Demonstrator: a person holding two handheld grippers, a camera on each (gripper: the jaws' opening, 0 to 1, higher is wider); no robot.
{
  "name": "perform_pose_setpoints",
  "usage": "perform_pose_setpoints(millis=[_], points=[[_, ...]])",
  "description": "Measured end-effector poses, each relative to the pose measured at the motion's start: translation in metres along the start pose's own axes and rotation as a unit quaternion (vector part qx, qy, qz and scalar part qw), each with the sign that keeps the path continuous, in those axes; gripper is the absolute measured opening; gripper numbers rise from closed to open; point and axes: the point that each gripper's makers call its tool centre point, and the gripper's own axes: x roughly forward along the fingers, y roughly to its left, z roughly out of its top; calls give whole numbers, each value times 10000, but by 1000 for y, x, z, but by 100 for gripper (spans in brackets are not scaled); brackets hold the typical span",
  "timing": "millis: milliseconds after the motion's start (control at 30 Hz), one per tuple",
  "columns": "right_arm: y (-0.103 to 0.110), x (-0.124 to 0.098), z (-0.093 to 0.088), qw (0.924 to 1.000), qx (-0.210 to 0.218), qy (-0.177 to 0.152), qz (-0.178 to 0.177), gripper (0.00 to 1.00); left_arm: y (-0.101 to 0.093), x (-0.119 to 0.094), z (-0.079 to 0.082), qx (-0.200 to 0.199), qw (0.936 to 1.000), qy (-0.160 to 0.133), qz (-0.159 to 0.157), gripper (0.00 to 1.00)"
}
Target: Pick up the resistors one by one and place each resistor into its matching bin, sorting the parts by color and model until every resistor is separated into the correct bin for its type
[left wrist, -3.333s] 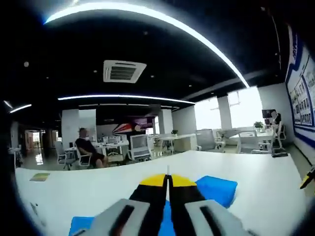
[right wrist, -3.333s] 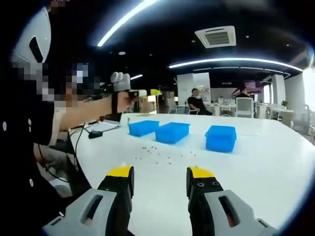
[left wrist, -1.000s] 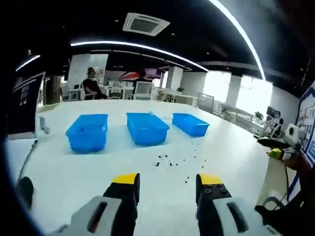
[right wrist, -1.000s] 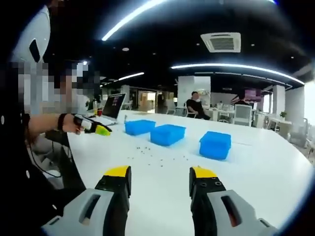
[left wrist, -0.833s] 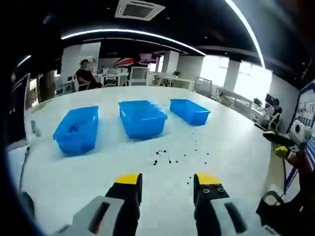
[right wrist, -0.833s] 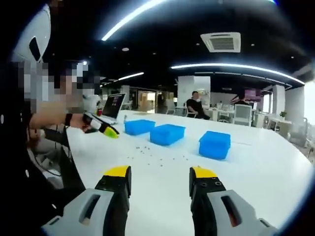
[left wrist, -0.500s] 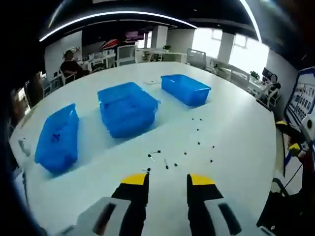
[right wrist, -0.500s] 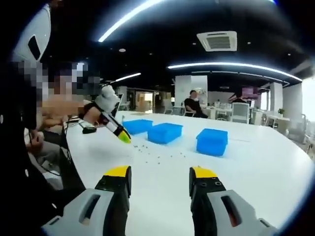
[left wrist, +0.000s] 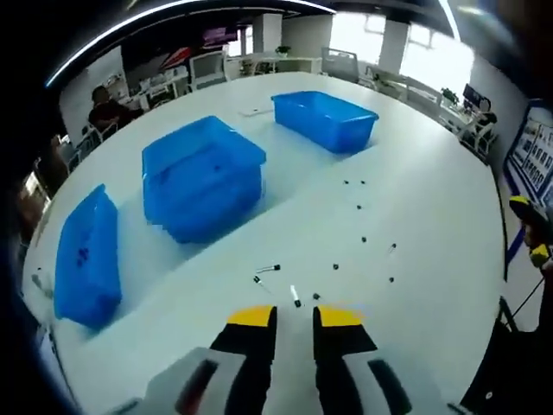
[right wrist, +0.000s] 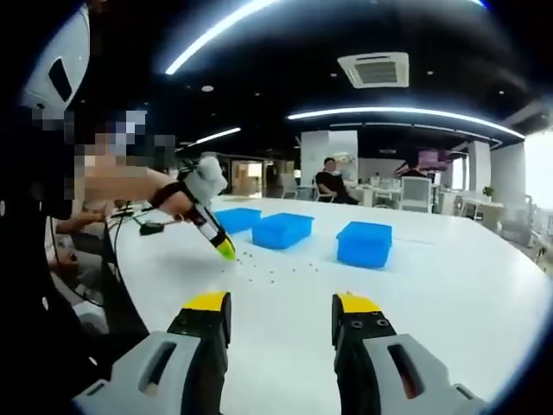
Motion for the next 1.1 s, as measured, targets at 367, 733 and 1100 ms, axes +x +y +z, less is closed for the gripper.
perform_pose_setpoints(millis=[367, 733, 1100], points=[[-3, 3, -3, 10000, -31, 63, -54, 48, 5, 8, 1, 109, 9999, -48, 40, 13], [-1, 4, -3, 9999, -36, 88, -49, 48, -1, 9, 3, 390, 9992, -42, -70, 6], [-1, 2, -2, 9999, -41, 94, -52, 47, 4, -6, 4, 298, 9982, -495, -133, 6]])
